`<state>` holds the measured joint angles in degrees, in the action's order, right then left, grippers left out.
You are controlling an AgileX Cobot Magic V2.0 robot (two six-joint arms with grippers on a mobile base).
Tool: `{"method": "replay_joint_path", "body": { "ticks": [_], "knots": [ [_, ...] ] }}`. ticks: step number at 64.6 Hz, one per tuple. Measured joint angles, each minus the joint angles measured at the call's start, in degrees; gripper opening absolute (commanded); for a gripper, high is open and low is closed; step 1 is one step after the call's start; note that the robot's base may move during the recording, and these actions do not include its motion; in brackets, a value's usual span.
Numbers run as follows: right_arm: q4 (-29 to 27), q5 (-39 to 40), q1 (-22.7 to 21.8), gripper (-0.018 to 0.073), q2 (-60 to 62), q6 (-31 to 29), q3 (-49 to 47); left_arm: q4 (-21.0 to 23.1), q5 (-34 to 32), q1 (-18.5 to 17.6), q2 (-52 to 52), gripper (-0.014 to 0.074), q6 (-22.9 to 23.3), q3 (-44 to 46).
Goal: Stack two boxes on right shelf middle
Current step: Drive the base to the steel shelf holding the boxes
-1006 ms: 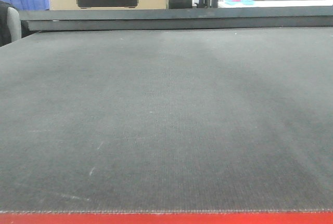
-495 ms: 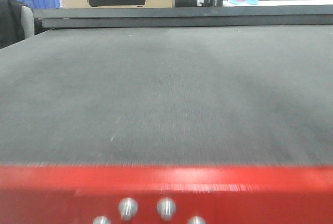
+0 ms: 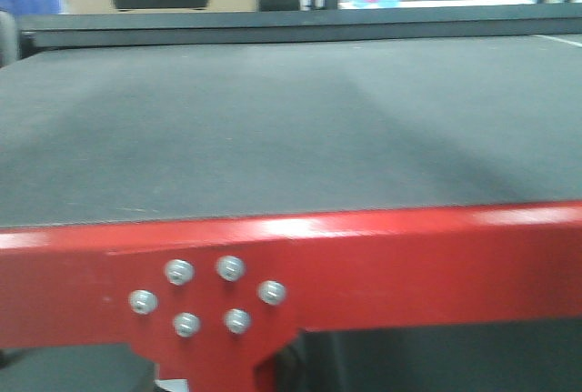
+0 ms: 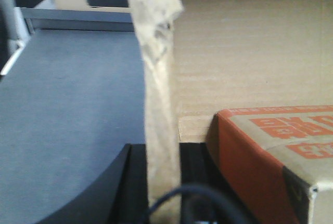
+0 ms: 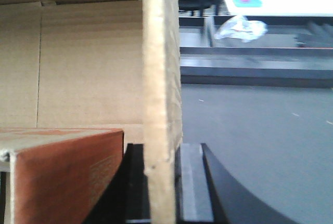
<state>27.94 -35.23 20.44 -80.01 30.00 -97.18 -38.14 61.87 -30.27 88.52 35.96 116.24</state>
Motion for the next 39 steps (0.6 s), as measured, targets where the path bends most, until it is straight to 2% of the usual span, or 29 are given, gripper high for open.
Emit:
{"method": "replay_joint_path", "body": {
  "ticks": [39],
  "knots": [
    [0.00, 0.04, 0.00, -0.0154, 0.00, 0.00, 0.00, 0.00, 0.10, 0.00, -0.10, -0.0111, 0.00, 0.00]
  ]
}}
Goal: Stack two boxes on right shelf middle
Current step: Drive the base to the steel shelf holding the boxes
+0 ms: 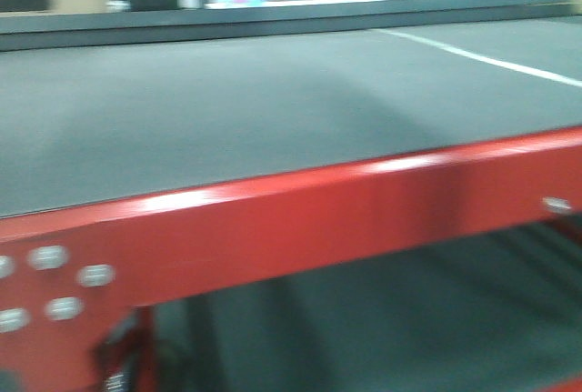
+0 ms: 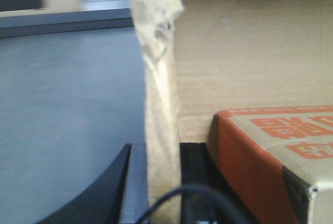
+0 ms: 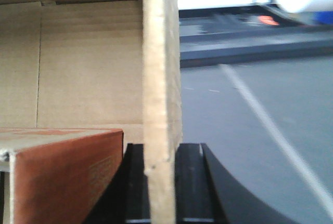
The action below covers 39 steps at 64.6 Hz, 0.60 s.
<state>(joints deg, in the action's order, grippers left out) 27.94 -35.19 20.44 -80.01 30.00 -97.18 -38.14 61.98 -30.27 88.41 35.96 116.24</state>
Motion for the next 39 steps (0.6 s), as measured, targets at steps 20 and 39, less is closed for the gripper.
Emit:
{"method": "replay_joint_path", "body": {
  "ticks": [20, 39],
  "knots": [
    [0.00, 0.09, 0.00, -0.0154, 0.00, 0.00, 0.00, 0.00, 0.00, 0.00, 0.00, -0.0111, 0.00, 0.00],
    [0.00, 0.09, 0.00, -0.0154, 0.00, 0.00, 0.00, 0.00, 0.00, 0.00, 0.00, -0.0111, 0.00, 0.00]
  ]
}}
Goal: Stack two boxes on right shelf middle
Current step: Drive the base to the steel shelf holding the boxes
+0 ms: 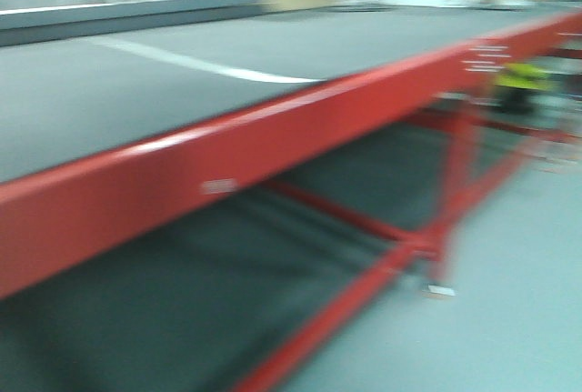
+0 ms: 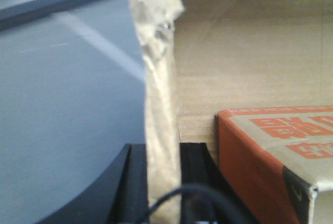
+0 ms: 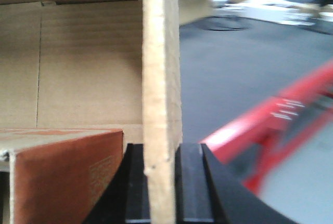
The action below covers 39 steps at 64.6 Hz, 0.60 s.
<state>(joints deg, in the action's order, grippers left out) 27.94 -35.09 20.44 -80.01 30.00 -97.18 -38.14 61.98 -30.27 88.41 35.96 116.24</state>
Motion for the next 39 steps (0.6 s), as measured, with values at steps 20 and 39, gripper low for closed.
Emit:
{"method": "replay_joint_path", "body": {
  "ticks": [20, 39],
  "knots": [
    [0.00, 0.00, 0.00, -0.0154, 0.00, 0.00, 0.00, 0.10, 0.00, 0.00, 0.00, -0.0111, 0.00, 0.00],
    [0.00, 0.00, 0.00, -0.0154, 0.00, 0.00, 0.00, -0.53, -0.22, 0.00, 0.00, -0.0111, 0.00, 0.00]
  ]
}}
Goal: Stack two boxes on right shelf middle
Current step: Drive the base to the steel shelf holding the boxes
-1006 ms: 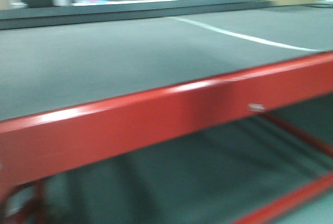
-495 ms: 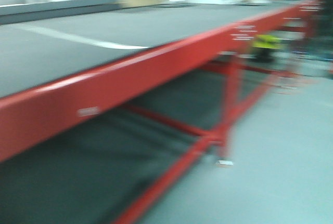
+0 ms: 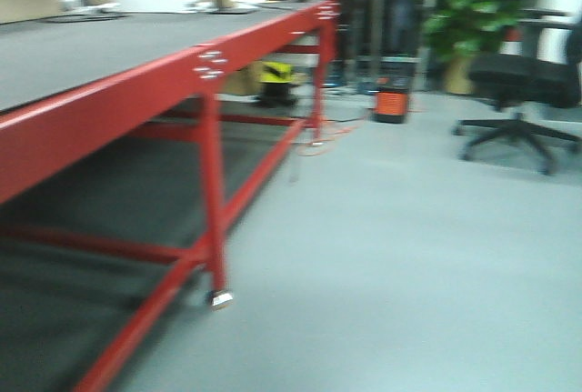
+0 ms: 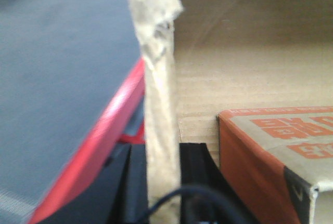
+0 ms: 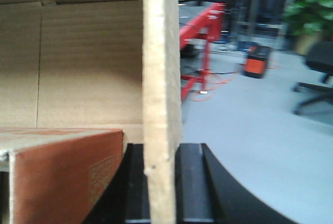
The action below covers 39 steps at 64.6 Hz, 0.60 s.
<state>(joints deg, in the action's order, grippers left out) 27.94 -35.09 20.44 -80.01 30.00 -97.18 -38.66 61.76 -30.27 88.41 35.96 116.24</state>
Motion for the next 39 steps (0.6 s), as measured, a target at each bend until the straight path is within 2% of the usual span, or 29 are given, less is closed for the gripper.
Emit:
{"method": "replay_joint_path", "body": {
  "ticks": [39],
  "knots": [
    [0.00, 0.49, 0.00, -0.0154, 0.00, 0.00, 0.00, -0.41, 0.00, 0.00, 0.00, -0.0111, 0.00, 0.00]
  ]
}}
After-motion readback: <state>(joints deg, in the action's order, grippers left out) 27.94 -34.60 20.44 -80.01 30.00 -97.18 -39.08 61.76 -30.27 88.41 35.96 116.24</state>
